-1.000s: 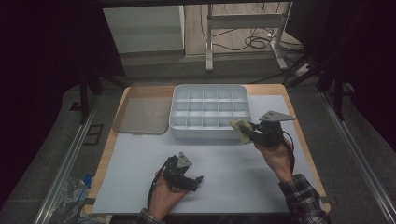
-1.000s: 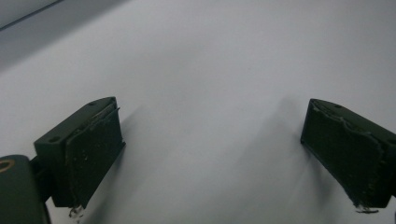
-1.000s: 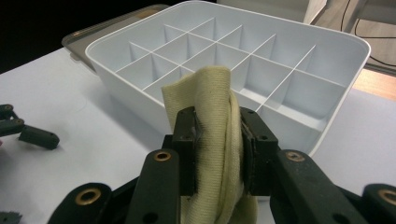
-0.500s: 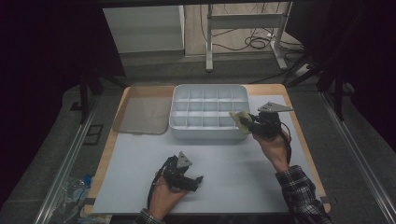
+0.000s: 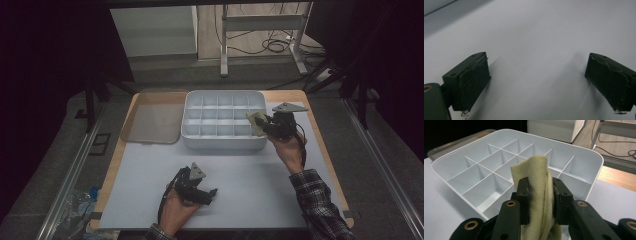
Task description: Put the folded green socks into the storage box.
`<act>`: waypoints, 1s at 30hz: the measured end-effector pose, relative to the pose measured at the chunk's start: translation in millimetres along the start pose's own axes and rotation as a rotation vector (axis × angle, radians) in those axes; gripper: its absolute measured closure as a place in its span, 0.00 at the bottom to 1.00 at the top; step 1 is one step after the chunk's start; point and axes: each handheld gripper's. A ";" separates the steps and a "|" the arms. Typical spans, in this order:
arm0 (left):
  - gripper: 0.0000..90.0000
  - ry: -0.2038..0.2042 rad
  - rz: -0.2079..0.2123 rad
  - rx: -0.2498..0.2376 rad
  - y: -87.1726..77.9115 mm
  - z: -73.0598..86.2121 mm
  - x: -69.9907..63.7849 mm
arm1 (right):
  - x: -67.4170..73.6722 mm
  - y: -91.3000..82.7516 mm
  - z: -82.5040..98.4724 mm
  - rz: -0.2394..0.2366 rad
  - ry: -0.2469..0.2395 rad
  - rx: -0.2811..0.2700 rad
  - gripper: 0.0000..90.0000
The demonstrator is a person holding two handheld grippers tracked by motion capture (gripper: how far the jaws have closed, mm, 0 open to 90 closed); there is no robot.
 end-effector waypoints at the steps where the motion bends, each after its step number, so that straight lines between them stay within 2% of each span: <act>1: 0.06 0.000 0.000 0.000 0.0 0.0 0.0 | -0.4 2.0 0.3 0.002 -0.001 0.003 0.79; 16: 0.06 0.002 -0.002 0.001 0.0 0.0 0.0 | -2.3 28.2 11.7 0.038 -0.012 0.017 0.78; 30: 0.06 0.002 -0.002 0.001 0.0 0.1 0.1 | -0.8 42.8 24.6 0.054 -0.009 0.029 0.75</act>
Point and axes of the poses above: each handheld gripper's, and its own axes: y roughly forward along the jaws, z roughly out of its underside, x roughly to its left, and after that the axes turned 15 degrees about z, right-handed
